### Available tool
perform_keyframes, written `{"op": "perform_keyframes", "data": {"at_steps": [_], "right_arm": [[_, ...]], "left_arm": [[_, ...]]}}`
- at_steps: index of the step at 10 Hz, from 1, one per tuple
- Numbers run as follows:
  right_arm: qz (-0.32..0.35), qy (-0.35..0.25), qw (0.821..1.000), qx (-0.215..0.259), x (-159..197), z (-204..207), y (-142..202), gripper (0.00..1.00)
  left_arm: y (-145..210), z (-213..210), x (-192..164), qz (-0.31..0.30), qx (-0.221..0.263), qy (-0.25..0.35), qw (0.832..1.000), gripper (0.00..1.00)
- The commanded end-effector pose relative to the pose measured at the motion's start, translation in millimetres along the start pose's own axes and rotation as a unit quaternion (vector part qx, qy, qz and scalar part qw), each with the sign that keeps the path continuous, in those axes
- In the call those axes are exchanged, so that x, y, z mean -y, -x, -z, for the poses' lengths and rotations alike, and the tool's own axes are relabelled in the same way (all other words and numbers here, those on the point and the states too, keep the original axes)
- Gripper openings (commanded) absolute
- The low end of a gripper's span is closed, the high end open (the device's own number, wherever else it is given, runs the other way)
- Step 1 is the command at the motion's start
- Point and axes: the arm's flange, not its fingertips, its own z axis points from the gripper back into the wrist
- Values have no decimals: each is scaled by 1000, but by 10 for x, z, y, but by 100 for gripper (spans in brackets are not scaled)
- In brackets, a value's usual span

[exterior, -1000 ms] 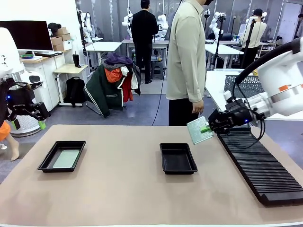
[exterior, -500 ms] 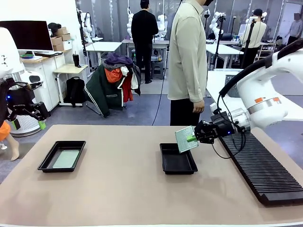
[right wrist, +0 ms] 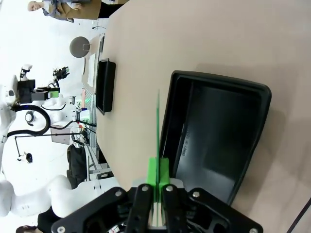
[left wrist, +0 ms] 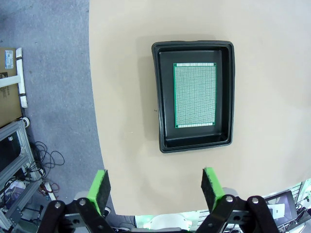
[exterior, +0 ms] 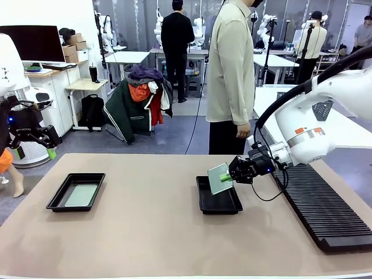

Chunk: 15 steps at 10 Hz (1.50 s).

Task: Inspect and transfer BCBs to ESD trays.
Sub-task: Pick up the Blank PCB from the PCB Rack and place it in the right ESD tray.

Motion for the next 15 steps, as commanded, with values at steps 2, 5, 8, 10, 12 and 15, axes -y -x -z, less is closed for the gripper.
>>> {"op": "perform_keyframes", "data": {"at_steps": [2,5,8,10,12,15], "right_arm": [[7,15,1000,6,-1,194,-57,2],[17,35,999,-13,-15,362,-98,2],[28,57,998,-26,-26,449,-107,2],[32,67,997,-31,-11,473,-102,2],[37,75,996,-33,8,488,-97,2],[41,88,995,-40,22,528,-93,2]], "left_arm": [[9,10,5,-2,3,3,1000,100],[9,10,5,-2,3,3,1000,100],[9,10,5,-2,3,3,1000,100],[9,10,5,-2,3,3,1000,100],[9,10,5,-2,3,3,1000,100],[9,10,5,-2,3,3,1000,100]]}}
